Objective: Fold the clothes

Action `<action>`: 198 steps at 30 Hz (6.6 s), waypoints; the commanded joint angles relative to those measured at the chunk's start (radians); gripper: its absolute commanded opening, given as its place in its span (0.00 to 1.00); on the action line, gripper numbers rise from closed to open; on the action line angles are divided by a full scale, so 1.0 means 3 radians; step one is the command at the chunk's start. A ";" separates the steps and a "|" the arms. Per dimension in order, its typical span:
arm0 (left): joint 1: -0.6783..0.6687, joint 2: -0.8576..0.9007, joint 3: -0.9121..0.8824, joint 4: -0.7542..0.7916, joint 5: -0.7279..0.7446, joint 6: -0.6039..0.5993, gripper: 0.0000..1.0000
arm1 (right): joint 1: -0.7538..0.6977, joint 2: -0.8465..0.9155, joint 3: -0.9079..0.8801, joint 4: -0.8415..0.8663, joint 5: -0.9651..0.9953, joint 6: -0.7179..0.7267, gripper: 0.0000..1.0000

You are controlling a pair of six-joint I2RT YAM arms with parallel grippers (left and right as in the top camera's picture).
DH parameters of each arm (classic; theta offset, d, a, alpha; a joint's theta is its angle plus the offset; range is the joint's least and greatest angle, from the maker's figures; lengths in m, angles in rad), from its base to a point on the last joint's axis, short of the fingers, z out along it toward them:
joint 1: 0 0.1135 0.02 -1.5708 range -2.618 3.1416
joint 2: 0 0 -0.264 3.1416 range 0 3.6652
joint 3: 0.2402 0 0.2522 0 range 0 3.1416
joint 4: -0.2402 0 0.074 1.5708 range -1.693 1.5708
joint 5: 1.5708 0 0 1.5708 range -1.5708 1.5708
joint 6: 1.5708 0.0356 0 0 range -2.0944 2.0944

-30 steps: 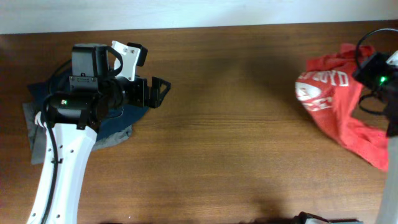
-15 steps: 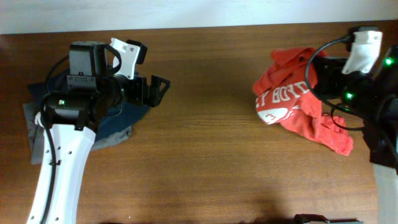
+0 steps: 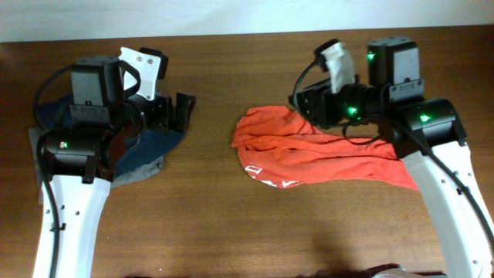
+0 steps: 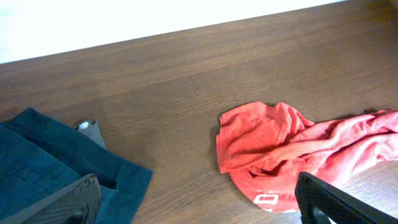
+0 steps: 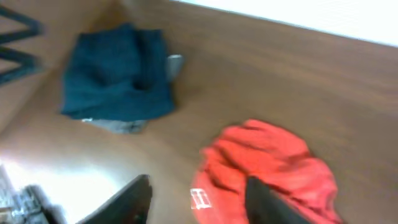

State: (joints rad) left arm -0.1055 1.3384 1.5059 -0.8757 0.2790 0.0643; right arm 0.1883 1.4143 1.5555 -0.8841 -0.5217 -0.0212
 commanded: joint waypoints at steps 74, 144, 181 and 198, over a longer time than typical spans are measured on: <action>-0.0987 0.1607 0.0365 -0.0005 -0.0721 0.0938 0.00 | -0.1431 0.0807 0.0010 -0.1155 0.0895 0.0785 0.81; -0.0697 0.2402 0.0380 0.0051 -0.1291 0.0832 0.66 | -0.1431 0.0807 0.0010 -0.1141 0.0907 0.0785 0.81; -0.0618 0.1991 0.0507 0.0076 -0.1539 0.0646 0.00 | -0.1431 0.0824 -0.0031 -0.1013 0.1214 0.0760 0.89; -0.0621 0.0776 0.0628 -0.0031 -0.1556 0.0649 0.00 | -0.1431 0.1783 -0.0305 -0.0484 0.0188 0.0483 0.73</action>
State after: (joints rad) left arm -0.2939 1.5650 1.6924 -0.8772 -0.1772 0.2726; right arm -0.2432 1.9331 1.4670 -1.0470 -0.2760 0.1822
